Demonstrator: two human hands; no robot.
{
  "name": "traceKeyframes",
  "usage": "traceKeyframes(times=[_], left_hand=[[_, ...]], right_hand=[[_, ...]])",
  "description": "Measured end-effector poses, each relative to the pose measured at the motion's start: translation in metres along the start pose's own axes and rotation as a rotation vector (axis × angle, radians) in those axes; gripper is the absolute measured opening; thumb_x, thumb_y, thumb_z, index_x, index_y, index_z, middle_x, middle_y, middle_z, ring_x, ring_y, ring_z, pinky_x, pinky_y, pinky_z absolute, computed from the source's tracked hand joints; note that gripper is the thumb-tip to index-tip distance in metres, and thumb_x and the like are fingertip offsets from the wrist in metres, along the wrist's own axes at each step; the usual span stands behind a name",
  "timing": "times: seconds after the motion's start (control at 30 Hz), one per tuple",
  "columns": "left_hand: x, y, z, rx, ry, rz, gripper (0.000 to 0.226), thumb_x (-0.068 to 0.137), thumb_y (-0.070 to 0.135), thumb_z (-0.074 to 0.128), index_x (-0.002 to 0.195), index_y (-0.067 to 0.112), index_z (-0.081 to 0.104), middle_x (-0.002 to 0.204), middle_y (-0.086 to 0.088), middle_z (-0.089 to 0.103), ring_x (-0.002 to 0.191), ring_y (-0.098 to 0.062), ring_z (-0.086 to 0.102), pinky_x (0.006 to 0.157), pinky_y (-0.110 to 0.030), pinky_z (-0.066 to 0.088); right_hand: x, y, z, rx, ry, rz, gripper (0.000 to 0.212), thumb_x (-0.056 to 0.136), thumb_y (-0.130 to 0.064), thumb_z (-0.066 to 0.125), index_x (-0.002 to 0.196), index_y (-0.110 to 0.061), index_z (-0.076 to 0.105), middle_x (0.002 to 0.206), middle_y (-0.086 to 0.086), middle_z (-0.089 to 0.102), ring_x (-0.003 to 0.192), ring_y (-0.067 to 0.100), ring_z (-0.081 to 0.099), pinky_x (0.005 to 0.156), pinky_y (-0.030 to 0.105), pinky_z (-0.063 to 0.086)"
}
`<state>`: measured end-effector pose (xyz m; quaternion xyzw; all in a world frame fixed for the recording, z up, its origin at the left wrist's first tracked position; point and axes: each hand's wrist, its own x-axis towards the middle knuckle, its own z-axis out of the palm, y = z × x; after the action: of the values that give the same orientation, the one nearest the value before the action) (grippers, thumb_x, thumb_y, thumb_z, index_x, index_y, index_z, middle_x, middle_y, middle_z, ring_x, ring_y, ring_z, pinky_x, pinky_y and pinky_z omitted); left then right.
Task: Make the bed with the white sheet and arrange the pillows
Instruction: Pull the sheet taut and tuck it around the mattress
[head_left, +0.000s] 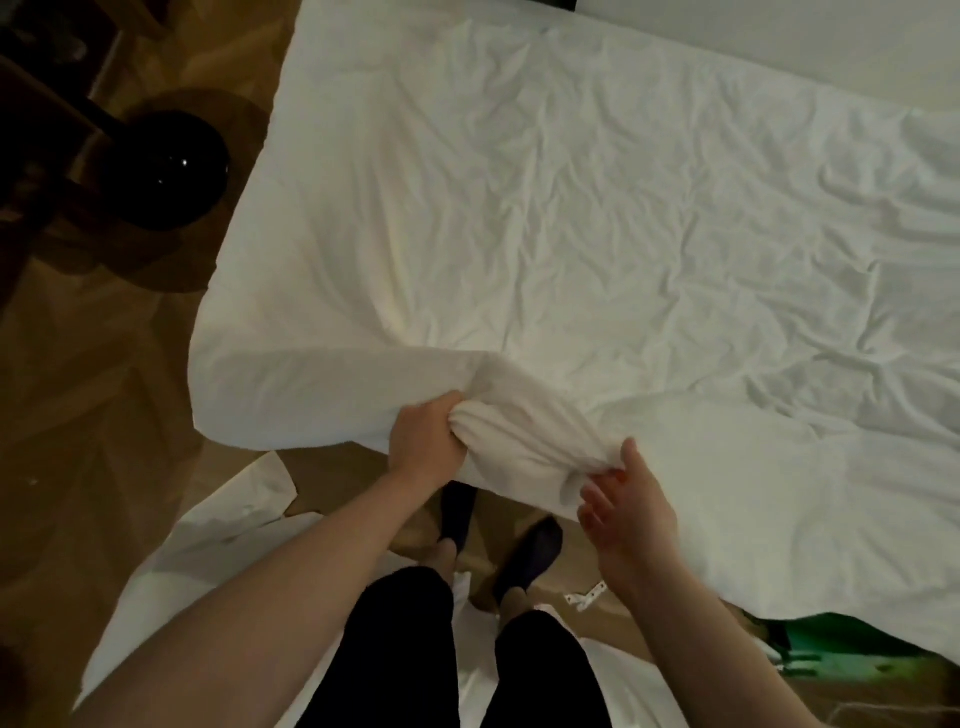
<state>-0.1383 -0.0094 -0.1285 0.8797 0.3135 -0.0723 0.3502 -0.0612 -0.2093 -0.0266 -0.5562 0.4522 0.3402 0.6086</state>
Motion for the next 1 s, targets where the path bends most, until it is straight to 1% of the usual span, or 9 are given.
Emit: traceKeyframes(times=[0.07,0.17,0.23,0.33,0.43,0.53,0.77,0.9,1.0], left_hand=[[0.000,-0.008,-0.026,0.087,-0.243,-0.037,0.022,0.077,0.026,0.050,0.086,0.022,0.070,0.083,0.002,0.072,0.077,-0.023,0.067,0.060,-0.028,0.046],[-0.006,0.001,-0.065,0.156,-0.540,-0.041,0.010,0.070,0.020,0.054,0.062,0.020,0.060,0.064,0.005,0.065,0.061,-0.016,0.060,0.051,-0.027,0.039],[-0.010,0.013,-0.080,0.165,-0.628,-0.002,0.014,0.067,0.023,0.055,0.055,0.017,0.049,0.056,0.004,0.058,0.052,-0.017,0.051,0.049,-0.031,0.036],[-0.019,0.014,-0.086,0.208,-0.648,0.101,0.026,0.067,0.043,0.061,0.064,0.020,0.050,0.062,0.006,0.058,0.056,-0.015,0.050,0.052,-0.033,0.038],[-0.029,-0.010,-0.082,0.327,-0.528,0.158,0.052,0.058,0.066,0.070,0.098,0.036,0.054,0.083,0.013,0.064,0.077,-0.011,0.059,0.064,-0.032,0.048],[-0.030,-0.052,-0.059,0.376,-0.146,0.326,0.047,0.069,0.046,0.068,0.113,0.033,0.057,0.095,0.009,0.067,0.087,-0.021,0.062,0.075,-0.030,0.036],[-0.005,-0.093,-0.019,0.309,0.240,-0.036,0.063,0.067,0.021,0.077,0.126,0.024,0.055,0.109,0.005,0.064,0.101,-0.021,0.054,0.094,-0.034,0.035],[0.009,-0.108,-0.010,0.154,0.300,-0.188,0.037,0.080,0.006,0.064,0.111,0.024,0.058,0.095,0.009,0.070,0.091,-0.014,0.062,0.098,-0.035,0.038],[0.013,-0.123,-0.013,0.081,0.142,-0.176,0.018,0.082,0.008,0.055,0.072,0.023,0.056,0.064,0.006,0.061,0.062,-0.016,0.058,0.061,-0.032,0.043]], right_hand=[[0.000,0.005,-0.008,-0.365,0.026,-0.392,0.068,0.086,-0.047,0.078,0.139,-0.021,0.044,0.133,-0.001,0.058,0.107,0.012,0.068,0.081,0.031,0.058],[0.005,0.045,-0.005,-1.159,-0.280,-0.884,0.110,0.071,-0.055,0.082,0.158,-0.035,0.019,0.165,-0.012,0.019,0.154,0.013,0.020,0.121,0.035,0.026],[0.015,0.072,0.010,-1.465,-0.447,-0.903,0.106,0.071,-0.066,0.072,0.158,-0.036,0.020,0.163,-0.016,0.022,0.155,0.012,0.013,0.124,0.037,0.016],[0.033,0.069,0.034,-1.511,-0.414,-0.953,0.042,0.073,-0.039,0.064,0.115,-0.035,0.058,0.112,-0.014,0.065,0.113,0.019,0.062,0.095,0.032,0.045],[0.043,0.033,0.045,-1.468,-0.424,-0.798,0.014,0.071,-0.022,0.050,0.078,-0.018,0.061,0.070,-0.004,0.064,0.069,0.024,0.061,0.064,0.041,0.051],[0.041,0.005,0.049,-1.379,-0.538,-0.528,0.011,0.074,-0.013,0.053,0.064,-0.012,0.058,0.058,-0.007,0.057,0.058,0.018,0.051,0.057,0.034,0.043],[0.043,-0.020,0.048,-1.045,-0.582,-0.131,0.021,0.046,-0.018,0.056,0.065,-0.012,0.049,0.072,0.008,0.044,0.071,0.029,0.043,0.068,0.041,0.035],[0.064,-0.016,0.044,-1.103,-0.572,-0.021,0.037,0.034,-0.030,0.064,0.068,-0.016,0.059,0.080,0.011,0.055,0.081,0.035,0.053,0.073,0.042,0.045],[0.076,-0.025,0.050,-1.229,-0.545,-0.120,0.016,0.049,-0.027,0.062,0.060,-0.019,0.054,0.074,0.005,0.054,0.073,0.026,0.049,0.069,0.039,0.041]])
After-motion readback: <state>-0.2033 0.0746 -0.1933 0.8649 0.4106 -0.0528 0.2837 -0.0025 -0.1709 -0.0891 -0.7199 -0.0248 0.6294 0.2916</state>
